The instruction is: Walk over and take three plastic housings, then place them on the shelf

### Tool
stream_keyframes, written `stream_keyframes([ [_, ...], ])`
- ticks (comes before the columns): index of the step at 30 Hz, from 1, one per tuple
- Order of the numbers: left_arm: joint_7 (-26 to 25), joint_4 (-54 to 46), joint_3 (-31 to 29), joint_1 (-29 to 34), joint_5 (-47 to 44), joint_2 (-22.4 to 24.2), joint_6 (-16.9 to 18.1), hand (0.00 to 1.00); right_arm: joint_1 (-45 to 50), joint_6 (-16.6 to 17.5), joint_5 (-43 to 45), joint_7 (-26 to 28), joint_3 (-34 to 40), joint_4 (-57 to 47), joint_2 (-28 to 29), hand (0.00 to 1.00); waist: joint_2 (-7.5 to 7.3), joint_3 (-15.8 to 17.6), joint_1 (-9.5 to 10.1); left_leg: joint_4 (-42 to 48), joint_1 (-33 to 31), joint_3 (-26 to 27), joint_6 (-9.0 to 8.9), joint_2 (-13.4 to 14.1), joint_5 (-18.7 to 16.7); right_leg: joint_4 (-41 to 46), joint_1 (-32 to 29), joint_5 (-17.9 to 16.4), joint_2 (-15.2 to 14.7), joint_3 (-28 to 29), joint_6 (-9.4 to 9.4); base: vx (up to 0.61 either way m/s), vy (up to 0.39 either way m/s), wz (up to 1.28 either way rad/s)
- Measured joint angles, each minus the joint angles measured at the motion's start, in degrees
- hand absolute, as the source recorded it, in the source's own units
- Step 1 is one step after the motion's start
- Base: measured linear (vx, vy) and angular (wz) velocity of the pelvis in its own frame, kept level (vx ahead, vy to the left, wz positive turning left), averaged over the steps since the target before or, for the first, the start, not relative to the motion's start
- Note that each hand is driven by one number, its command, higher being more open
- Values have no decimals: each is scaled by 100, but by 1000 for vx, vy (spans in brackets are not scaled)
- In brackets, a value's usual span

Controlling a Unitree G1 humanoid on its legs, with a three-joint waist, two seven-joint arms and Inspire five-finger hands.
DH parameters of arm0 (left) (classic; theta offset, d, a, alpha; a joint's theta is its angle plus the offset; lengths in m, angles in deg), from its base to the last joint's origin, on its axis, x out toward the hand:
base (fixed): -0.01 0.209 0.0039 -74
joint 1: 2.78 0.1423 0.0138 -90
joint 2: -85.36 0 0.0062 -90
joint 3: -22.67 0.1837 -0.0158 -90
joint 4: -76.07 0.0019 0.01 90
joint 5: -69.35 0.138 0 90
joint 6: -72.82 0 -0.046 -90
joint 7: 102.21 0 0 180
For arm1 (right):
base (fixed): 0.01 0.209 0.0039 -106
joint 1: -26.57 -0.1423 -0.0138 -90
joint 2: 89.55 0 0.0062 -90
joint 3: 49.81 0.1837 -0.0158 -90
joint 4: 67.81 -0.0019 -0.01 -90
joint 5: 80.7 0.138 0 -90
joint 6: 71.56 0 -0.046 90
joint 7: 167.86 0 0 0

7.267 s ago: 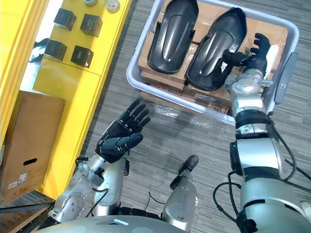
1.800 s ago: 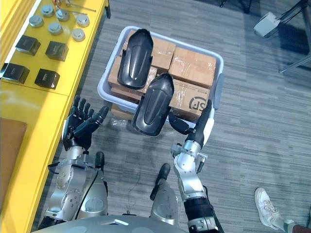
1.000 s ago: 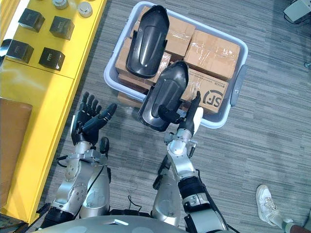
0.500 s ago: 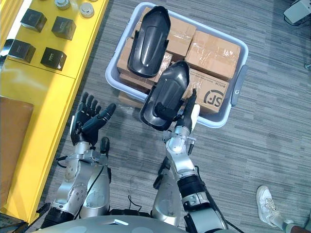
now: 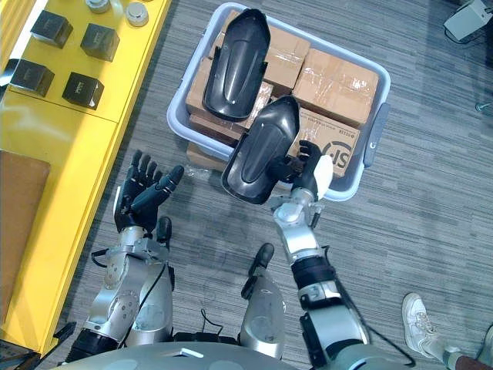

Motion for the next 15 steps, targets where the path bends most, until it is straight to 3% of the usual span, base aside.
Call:
stream_keyframes([
  [4, 22, 101, -36, 15, -81, 2, 7, 100, -376, -200, -27, 48, 177, 544, -107, 0, 1, 0, 47, -16, -23, -31, -25, -4, 28, -1, -7, 3, -1, -34, 0, 10, -13, 2],
  [7, 75, 107, -90, 0, -242, 8, 98, 100, -625, -166, 58, 116, 207, 773, -324, 0, 19, 11, 45, -13, -56, -63, -31, -9, 47, 0, -14, 3, -6, -70, 0, 18, -32, 5],
  [10, 196, 106, -141, -6, -258, 39, 140, 100, -1020, -173, 99, 104, 300, 1084, -603, 0, 160, 91, 67, -1, -106, -132, -19, -42, 62, 22, -8, 3, -39, -135, 1, -14, -23, 11],
  [15, 297, 111, -323, 13, -447, 134, 183, 100, -1280, -148, 345, 74, 303, 1427, -889, 0, 243, 138, 138, -5, -109, -171, 11, -95, 89, 93, -12, -7, -104, -161, 14, -31, -9, 7],
])
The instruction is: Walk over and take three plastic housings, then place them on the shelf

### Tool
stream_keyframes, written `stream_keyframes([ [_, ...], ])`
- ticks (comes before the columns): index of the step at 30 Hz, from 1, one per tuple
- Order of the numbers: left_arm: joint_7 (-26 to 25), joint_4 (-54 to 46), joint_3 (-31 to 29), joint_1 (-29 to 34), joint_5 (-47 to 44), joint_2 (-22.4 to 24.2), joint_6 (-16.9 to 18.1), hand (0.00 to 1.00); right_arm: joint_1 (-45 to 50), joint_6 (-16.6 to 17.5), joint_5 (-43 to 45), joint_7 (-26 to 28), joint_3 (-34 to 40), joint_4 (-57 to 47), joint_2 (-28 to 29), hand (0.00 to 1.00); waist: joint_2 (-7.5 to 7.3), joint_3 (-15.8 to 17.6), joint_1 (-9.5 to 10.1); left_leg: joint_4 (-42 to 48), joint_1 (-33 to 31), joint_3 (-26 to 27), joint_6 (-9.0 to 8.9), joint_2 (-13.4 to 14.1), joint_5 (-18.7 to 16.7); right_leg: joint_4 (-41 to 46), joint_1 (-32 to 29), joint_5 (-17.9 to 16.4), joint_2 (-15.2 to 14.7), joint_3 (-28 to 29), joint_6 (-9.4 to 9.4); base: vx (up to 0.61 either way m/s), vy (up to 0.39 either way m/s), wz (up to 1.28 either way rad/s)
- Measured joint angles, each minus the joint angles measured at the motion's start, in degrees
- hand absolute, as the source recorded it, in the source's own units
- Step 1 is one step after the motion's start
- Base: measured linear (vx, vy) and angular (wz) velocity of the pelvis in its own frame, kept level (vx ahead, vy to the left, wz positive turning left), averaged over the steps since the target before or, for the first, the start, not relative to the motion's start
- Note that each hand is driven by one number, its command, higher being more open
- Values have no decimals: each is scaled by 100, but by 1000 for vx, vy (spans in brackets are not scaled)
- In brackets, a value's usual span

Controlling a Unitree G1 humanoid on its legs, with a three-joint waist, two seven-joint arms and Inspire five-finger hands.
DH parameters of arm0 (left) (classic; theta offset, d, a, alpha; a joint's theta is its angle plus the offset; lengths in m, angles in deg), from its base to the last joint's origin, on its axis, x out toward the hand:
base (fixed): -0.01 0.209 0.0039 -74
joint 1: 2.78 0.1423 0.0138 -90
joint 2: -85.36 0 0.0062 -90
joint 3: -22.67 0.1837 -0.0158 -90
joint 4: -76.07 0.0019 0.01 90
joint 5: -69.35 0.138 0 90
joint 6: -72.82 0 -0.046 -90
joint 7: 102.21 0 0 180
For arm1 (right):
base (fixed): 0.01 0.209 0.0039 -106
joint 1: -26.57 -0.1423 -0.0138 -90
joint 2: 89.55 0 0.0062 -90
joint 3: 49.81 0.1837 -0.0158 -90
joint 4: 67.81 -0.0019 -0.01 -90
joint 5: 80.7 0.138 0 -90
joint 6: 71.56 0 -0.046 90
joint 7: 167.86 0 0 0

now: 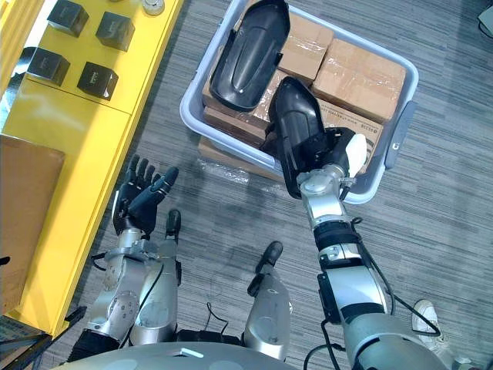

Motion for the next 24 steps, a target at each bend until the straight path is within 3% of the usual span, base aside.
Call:
stream_keyframes([
  [7, 356, -10, -50, 169, -47, 12, 158, 100, -446, 128, 225, -16, 63, 454, -443, 0, 179, 91, 51, -29, -37, -58, 69, -105, 56, 29, -17, 33, -109, -32, 58, -57, -5, 5],
  [10, 431, -136, -42, 329, -47, 6, 156, 100, -423, 198, 201, -16, 163, 372, -481, 0, 185, 89, 48, -28, -46, -58, 45, -121, 89, 18, -16, 62, -122, -35, 86, -11, 0, 1],
  [14, 529, -726, -13, 456, -44, -2, 154, 100, -26, 241, 83, -70, 397, -636, -480, 0, 187, 88, 31, -26, 65, -40, 45, -125, 112, 17, 79, 71, -127, -35, 88, 9, -7, -1],
  [17, 825, -1145, -105, 338, -191, -2, 117, 100, 374, 532, -391, -235, 443, -1544, -476, 0, 192, 72, -58, -31, 275, -5, 35, -126, 94, 17, 282, 69, -132, -52, 89, 0, 0, 0],
  [20, 1005, -1322, -151, 31, -208, -30, -287, 100, 633, 822, -1043, -268, 449, -2111, -431, 0, 205, -65, -144, -36, 367, 70, 24, -123, 54, 7, 323, 63, -133, -6, 84, -25, -8, -13],
  [21, 1082, -1315, -106, -84, -241, -32, -692, 100, 824, 881, -1380, -263, 444, -2247, -268, 0, 190, -267, -171, -42, 417, 130, 20, -115, 32, -18, 335, 58, -131, 27, 80, -24, -14, -14],
  [24, 1136, -1299, 83, -124, -271, -43, -1140, 100, 1058, 930, -1651, -249, 393, -2260, -25, 0, 187, -538, -269, -45, 488, 169, 14, -114, 9, -109, 422, 66, -118, 33, 85, 8, -18, -10],
])
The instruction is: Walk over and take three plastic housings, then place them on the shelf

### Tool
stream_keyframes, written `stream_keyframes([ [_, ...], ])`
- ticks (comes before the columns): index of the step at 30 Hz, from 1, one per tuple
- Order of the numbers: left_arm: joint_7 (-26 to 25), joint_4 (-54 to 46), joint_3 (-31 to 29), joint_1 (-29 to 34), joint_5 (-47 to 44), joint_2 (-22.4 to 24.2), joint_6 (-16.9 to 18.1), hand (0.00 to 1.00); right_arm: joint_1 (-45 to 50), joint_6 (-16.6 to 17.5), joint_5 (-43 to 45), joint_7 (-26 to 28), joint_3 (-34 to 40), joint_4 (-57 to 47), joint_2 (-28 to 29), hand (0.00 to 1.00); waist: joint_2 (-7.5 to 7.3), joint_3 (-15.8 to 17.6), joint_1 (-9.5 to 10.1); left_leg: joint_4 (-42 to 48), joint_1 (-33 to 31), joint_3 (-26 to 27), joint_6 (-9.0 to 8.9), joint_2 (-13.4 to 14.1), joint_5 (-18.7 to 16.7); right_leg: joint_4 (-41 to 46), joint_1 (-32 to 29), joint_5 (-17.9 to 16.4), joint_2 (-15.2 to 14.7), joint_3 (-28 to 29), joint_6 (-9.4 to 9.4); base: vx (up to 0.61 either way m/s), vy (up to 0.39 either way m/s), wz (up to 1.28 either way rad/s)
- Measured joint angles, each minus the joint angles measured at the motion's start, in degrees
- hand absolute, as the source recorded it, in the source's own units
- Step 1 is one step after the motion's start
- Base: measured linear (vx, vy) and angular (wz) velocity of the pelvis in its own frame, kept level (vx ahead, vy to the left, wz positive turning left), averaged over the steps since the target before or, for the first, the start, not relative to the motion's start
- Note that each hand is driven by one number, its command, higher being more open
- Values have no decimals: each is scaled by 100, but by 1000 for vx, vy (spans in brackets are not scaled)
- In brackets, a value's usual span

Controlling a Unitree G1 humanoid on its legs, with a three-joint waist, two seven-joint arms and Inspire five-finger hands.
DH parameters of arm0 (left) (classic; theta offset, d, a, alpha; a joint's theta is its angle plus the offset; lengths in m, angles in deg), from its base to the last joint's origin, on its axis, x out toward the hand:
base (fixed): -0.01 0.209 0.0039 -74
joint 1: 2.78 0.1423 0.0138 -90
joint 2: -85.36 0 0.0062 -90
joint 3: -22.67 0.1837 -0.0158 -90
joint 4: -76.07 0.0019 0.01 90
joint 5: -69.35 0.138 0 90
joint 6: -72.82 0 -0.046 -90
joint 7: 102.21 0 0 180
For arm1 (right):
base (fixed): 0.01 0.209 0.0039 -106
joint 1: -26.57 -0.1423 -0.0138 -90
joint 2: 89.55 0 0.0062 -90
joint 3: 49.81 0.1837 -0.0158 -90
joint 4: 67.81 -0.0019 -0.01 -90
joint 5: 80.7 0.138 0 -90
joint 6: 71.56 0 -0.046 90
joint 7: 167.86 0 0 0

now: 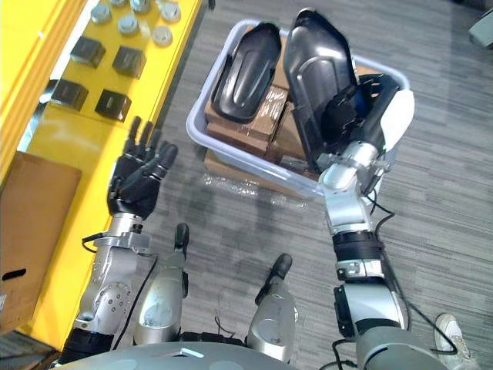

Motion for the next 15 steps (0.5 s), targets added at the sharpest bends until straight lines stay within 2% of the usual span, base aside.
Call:
stream_keyframes([
  [1, 28, 55, 163, -55, -155, -19, -332, 100, 171, 40, -54, 1, -64, -2, 92, 0, -6, -100, -7, -3, 131, 69, -16, 14, -46, -59, 97, 3, 16, 49, 3, 14, -25, -20],
  [3, -8, 314, 377, -223, -183, -87, -594, 100, 360, 40, -86, 12, -125, 1, 229, 0, -28, -349, 7, -8, 133, 145, -53, 66, -97, -249, 112, 74, 103, 113, -5, 13, -39, -27],
  [6, -249, 1192, 620, -766, -232, -163, -1112, 100, 626, 159, -508, 36, -295, 0, 524, 0, -125, -640, -109, -10, 269, 255, -99, 206, -141, -563, 299, 200, 281, 150, -54, 33, -67, -24],
  [9, -361, 1648, 660, -966, -457, -149, -1327, 100, 784, 443, -727, 61, -362, -17, 525, 0, -235, -835, -225, 1, 288, 300, -131, 272, -165, -621, 300, 231, 360, 209, -75, 40, -58, -13],
  [10, -376, 1753, 693, -1033, -628, -152, -1338, 100, 846, 568, -734, 61, -364, -19, 527, 0, -300, -884, -259, 3, 326, 317, -144, 286, -176, -647, 340, 238, 376, 218, -76, 33, -37, -3],
  [15, -462, 2052, 874, -1369, -700, -136, -1295, 100, 1178, 938, -943, 55, -653, -43, 756, 0, -422, -1123, -305, 7, 425, 326, -162, 285, -212, -794, 505, 281, 397, 210, -73, 19, -15, -1],
])
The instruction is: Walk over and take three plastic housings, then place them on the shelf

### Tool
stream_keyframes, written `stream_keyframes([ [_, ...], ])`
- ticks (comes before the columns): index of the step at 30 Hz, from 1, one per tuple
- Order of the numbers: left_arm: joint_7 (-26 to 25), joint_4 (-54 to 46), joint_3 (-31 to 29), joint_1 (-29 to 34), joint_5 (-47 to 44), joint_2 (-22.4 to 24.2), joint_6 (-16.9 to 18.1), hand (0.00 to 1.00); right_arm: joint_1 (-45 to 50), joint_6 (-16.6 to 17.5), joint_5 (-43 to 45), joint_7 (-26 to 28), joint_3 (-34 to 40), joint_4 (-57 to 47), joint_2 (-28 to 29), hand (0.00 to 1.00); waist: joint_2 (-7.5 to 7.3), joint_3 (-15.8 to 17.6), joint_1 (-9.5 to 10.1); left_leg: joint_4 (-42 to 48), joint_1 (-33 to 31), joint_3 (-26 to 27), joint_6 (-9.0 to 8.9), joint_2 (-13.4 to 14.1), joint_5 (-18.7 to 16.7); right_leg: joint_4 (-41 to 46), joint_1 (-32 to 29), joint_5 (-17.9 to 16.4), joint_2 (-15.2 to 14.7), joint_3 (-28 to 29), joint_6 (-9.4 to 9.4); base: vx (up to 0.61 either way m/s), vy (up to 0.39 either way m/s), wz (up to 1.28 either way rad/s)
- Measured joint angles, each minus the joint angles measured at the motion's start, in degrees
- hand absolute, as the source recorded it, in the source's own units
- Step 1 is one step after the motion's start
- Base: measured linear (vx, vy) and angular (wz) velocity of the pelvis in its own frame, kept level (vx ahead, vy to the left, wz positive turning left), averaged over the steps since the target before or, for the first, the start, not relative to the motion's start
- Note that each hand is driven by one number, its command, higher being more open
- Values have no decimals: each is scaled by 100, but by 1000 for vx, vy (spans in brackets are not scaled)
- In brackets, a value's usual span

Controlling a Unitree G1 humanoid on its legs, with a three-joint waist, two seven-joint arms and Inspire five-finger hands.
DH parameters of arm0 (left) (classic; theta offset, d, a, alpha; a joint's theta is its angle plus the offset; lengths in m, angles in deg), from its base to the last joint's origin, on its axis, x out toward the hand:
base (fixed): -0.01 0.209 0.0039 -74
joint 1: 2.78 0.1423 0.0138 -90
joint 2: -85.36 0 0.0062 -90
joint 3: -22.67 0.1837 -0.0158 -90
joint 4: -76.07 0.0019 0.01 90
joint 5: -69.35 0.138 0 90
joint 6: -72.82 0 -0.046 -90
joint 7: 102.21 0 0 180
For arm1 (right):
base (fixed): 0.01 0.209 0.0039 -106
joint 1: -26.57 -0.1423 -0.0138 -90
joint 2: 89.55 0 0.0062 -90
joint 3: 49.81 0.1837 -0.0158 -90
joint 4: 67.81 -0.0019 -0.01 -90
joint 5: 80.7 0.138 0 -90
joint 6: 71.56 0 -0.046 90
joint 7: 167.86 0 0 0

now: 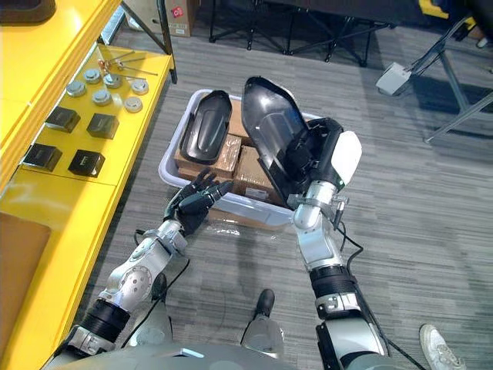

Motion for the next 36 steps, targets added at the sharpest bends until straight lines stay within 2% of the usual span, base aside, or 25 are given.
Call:
stream_keyframes([
  [4, -68, 274, 190, -285, -84, 87, 232, 100, 204, 216, -49, 23, -501, 1, 293, 0, -1, -187, -11, -2, 26, -6, 5, -2, -27, -94, 84, 30, 13, -19, 7, 0, 0, 0],
  [9, -64, 477, 407, -389, -203, 184, 375, 100, 305, 255, -228, 193, -901, 45, 423, 0, -65, -351, -9, -2, 36, -12, 5, -5, -28, -97, 96, 31, 12, -28, 7, -3, -4, 1],
  [13, -41, 520, 494, -390, -209, 184, 410, 100, 307, 256, -224, 196, -924, 202, 574, 0, -133, -442, -16, -2, 89, -10, 3, -9, -30, -101, 149, 32, 8, -29, 7, 0, 0, 0],
  [19, -1, 683, 621, -430, -199, 184, 463, 100, 311, 295, -220, 166, -1065, 437, 616, 0, -159, -546, -12, -2, 97, -13, 5, -19, -36, -191, 197, 48, 8, -52, 8, 0, 0, 0],
  [20, -1, 683, 633, -430, -178, 184, 460, 0, 310, 352, -216, 132, -1094, 496, 616, 0, -161, -558, -12, -2, 97, -16, 5, -20, -35, -192, 203, 49, 8, -59, 8, 0, 0, 0],
  [28, -26, 891, 827, -616, -81, 156, 351, 0, 331, 364, -210, -88, -1144, 539, 564, 0, -211, -714, -5, 1, 85, -45, 5, -33, -36, -206, 227, 67, -1, -92, 13, 1, -1, 0],
  [30, -257, 937, 848, -638, -95, 158, 371, 0, 335, 440, -218, -159, -1198, 537, 564, 0, -220, -743, -28, 1, 89, -42, 8, -34, -38, -208, 228, 67, -2, -90, 13, 0, 0, 0],
  [36, -651, 1195, 885, -746, 130, 152, 707, 0, 347, 469, -201, -237, -1337, 468, 656, 0, -223, -760, -38, 1, 93, -42, 11, -34, -40, -210, 228, 69, -2, -89, 12, 0, 0, 0],
])
